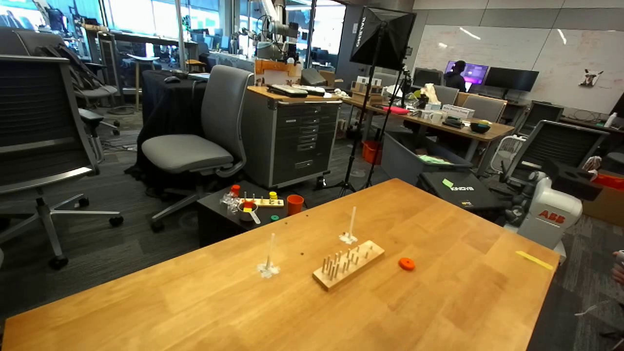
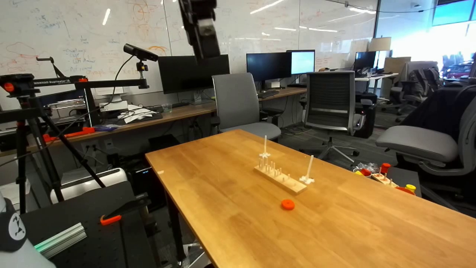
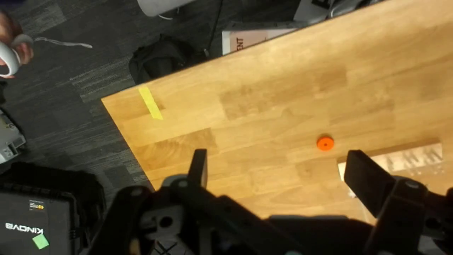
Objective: Put the orange ring on the wooden platform
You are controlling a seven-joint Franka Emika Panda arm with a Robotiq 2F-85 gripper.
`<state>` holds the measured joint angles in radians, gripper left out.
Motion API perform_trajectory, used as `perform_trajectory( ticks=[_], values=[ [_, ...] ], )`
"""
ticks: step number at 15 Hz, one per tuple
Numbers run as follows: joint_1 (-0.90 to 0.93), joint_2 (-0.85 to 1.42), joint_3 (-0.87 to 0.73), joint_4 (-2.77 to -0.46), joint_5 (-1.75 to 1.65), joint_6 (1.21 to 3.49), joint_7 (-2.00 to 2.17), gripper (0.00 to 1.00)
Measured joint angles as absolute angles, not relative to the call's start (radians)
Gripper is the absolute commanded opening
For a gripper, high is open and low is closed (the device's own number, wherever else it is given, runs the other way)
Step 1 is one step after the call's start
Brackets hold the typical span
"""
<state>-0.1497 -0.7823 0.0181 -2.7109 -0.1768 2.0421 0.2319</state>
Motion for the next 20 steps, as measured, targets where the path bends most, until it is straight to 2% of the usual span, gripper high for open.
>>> perform_trajectory(
  ticks=[5,11,20],
  values=[
    [-0.199,-0.501,0.054,-2.716,-0.177,2.386,0.402,1.0],
    [-0.21,-0.134,0.079,-2.591,-0.186,2.5,0.571,1.0],
    [-0.189,-0.064,0.041,-2.571,-0.19,2.518,0.576,1.0]
  ],
)
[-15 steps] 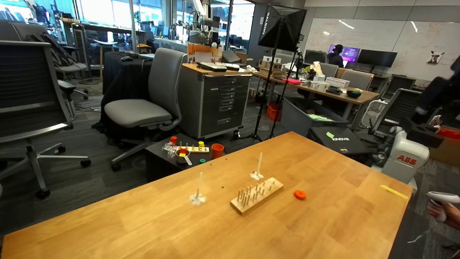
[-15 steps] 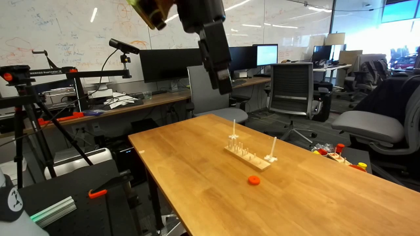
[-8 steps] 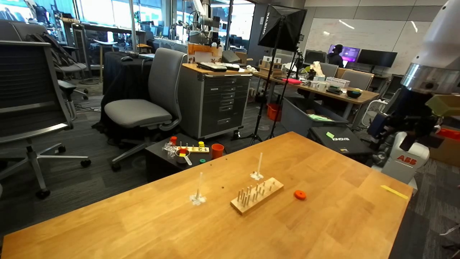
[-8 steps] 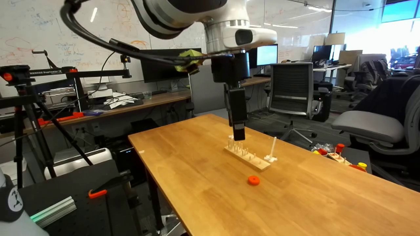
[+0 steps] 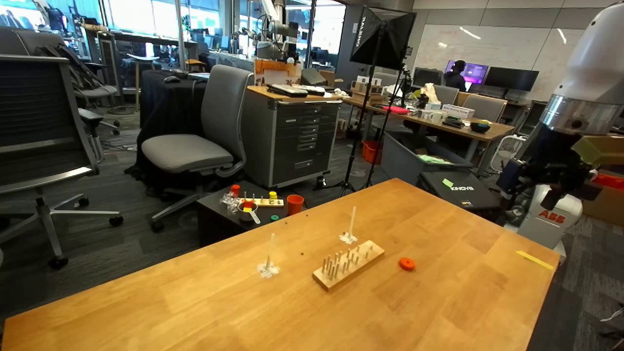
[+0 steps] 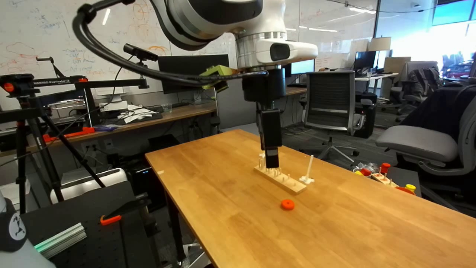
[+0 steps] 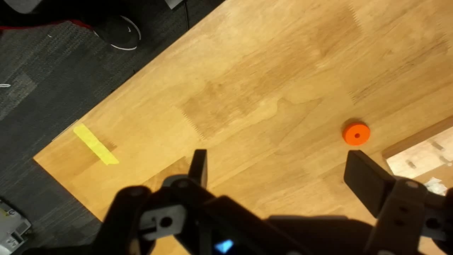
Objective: Put the orange ring on the wooden platform
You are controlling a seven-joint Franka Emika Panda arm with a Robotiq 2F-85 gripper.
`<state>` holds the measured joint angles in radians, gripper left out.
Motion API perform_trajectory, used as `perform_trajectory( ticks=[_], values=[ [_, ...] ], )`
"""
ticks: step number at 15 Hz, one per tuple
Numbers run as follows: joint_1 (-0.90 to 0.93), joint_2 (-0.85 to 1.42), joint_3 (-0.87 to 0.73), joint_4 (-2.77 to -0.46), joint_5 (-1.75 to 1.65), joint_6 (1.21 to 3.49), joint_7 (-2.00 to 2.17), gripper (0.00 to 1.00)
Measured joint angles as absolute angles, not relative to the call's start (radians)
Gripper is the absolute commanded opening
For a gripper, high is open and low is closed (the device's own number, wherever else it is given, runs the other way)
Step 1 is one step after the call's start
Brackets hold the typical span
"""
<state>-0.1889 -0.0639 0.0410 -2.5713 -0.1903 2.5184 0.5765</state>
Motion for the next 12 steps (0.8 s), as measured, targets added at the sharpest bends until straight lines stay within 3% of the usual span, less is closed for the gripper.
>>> perform_trajectory(
  ticks=[12],
  values=[
    [0.015,0.437,-0.073,-2.245,-0.243,2.622,0.764,1.0]
  ],
)
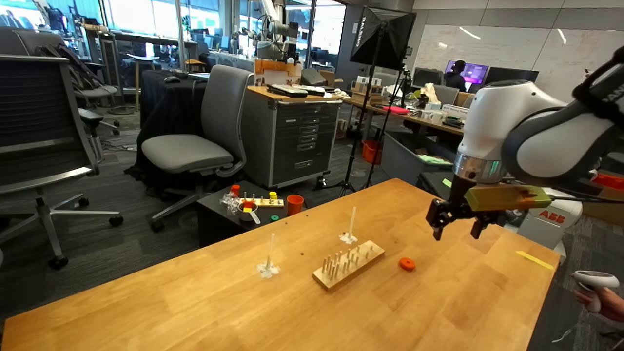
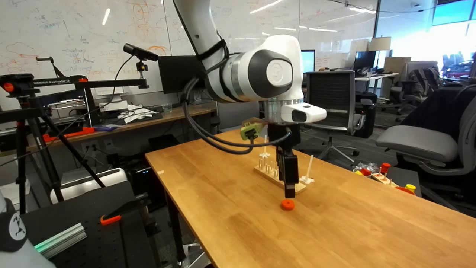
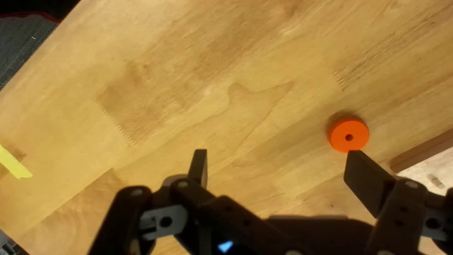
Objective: Put the orange ring on the wooden platform
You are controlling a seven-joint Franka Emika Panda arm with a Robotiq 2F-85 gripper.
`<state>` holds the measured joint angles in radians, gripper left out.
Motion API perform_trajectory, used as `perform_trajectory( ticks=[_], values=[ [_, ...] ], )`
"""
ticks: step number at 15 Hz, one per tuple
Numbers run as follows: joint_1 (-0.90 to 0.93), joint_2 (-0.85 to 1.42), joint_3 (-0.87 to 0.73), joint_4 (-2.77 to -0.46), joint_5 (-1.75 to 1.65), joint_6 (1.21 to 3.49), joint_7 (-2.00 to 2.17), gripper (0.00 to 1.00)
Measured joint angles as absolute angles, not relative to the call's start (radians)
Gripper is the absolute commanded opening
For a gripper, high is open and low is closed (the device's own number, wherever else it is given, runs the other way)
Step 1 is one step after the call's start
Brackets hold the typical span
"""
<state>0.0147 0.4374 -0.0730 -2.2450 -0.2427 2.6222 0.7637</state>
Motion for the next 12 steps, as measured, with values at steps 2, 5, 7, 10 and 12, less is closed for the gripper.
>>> perform_trajectory(
  ticks=[2,5,7,10,12],
  values=[
    [0.042,0.52,-0.088,-2.171,-0.216,2.621,0.764,1.0],
    [0.071,0.62,-0.09,-2.071,-0.153,2.62,0.763,1.0],
    [0.089,0.671,-0.09,-2.017,-0.112,2.619,0.763,1.0],
    [0.11,0.722,-0.09,-1.959,-0.069,2.616,0.762,1.0],
    [0.114,0.743,-0.089,-1.939,-0.04,2.614,0.762,1.0]
  ],
)
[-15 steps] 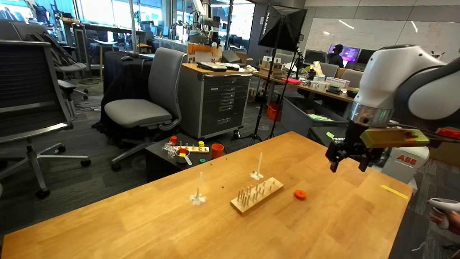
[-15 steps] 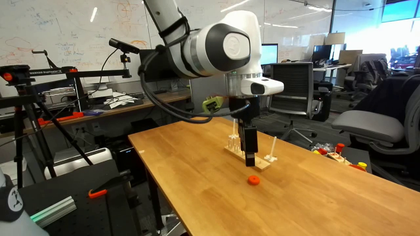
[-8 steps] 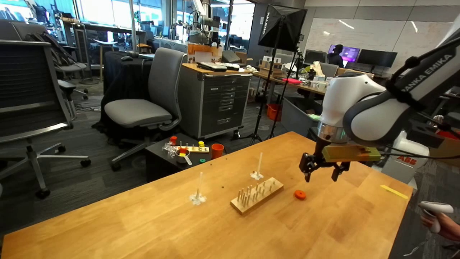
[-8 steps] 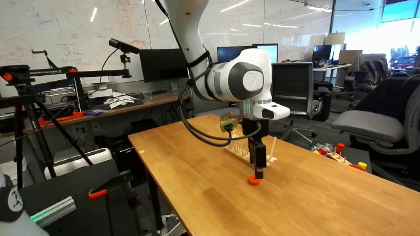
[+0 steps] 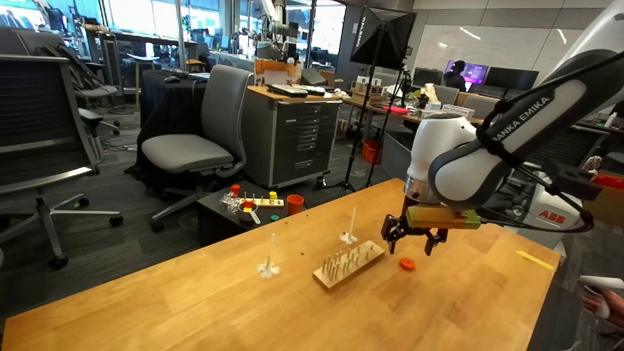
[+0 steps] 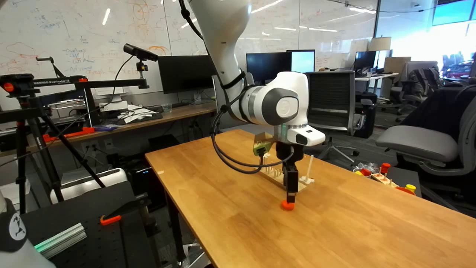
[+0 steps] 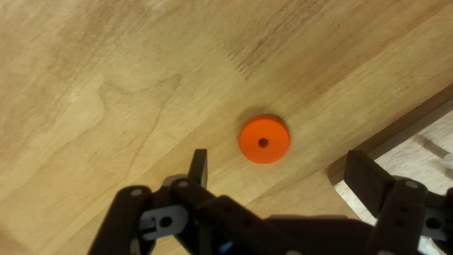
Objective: Put the orange ring on the wooden platform
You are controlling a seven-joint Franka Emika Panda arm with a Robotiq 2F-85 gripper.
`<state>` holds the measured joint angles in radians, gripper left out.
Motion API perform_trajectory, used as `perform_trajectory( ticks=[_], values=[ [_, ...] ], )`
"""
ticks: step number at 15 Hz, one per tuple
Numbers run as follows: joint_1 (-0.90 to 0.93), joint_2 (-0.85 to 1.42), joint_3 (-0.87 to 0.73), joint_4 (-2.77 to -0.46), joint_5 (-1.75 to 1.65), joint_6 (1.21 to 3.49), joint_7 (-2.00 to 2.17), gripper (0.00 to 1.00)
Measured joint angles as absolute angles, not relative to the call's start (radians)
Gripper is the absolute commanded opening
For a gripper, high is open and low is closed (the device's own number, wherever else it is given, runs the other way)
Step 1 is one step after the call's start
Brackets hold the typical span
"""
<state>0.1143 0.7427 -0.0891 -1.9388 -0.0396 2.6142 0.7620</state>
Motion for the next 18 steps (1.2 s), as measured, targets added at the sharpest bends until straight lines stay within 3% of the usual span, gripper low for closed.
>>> perform_trajectory(
  ticks=[17,18],
  values=[
    [0.114,0.835,-0.092,-1.881,0.027,2.606,0.76,1.0],
    [0.115,0.839,-0.093,-1.876,0.027,2.604,0.76,0.75]
  ],
)
